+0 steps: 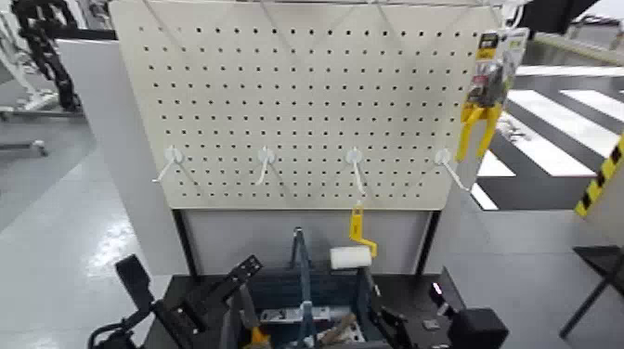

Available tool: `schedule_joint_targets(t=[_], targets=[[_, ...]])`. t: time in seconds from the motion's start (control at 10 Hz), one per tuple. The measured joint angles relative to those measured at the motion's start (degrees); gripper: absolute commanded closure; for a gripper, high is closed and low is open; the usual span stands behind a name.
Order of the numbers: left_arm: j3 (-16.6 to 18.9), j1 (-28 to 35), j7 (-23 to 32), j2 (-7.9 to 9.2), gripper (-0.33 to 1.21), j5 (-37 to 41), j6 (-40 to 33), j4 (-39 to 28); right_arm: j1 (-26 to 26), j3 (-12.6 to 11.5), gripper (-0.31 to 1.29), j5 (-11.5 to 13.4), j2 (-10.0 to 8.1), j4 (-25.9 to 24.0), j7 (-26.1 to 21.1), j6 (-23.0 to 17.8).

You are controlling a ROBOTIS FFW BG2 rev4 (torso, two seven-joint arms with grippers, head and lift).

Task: Grasp the handle of the crate.

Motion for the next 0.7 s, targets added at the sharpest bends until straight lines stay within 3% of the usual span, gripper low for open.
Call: schedule_joint_targets(t=[0.2, 0.7], targets=[[1.0, -1.6, 0.1, 0.60, 0.24, 5.5, 6.3, 1.9, 0.1, 0.0, 0.15, 0.0, 0.07, 0.0, 0.0, 0.0], [-1.2, -7.9, 0.5, 2.58, 0.24, 16.2, 15.8, 10.2, 0.0, 0.0, 0.15, 0.0, 0.16, 0.1, 0.0, -0.3]])
